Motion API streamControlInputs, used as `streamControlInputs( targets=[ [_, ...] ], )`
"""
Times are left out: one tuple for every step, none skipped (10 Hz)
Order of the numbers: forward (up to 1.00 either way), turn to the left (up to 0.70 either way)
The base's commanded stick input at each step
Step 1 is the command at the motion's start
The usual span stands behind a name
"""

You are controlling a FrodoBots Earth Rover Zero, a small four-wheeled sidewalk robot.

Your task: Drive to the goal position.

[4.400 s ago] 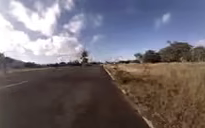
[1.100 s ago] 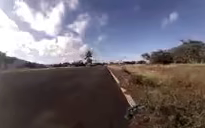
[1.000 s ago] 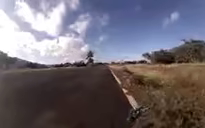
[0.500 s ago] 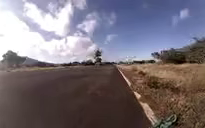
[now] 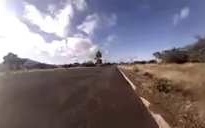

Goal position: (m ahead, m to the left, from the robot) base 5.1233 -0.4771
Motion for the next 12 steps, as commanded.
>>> streamControlInputs(
  targets=[
    [0.7,-0.35],
    [0.7,-0.35],
    [0.7,-0.35],
    [0.7,-0.35],
    [0.7,0.0],
    [0.7,0.0],
    [0.7,0.0],
    [0.7,0.0],
    [0.7,0.0],
    [0.7,0.0],
    [0.7,0.0],
    [0.7,0.0]
  ],
)
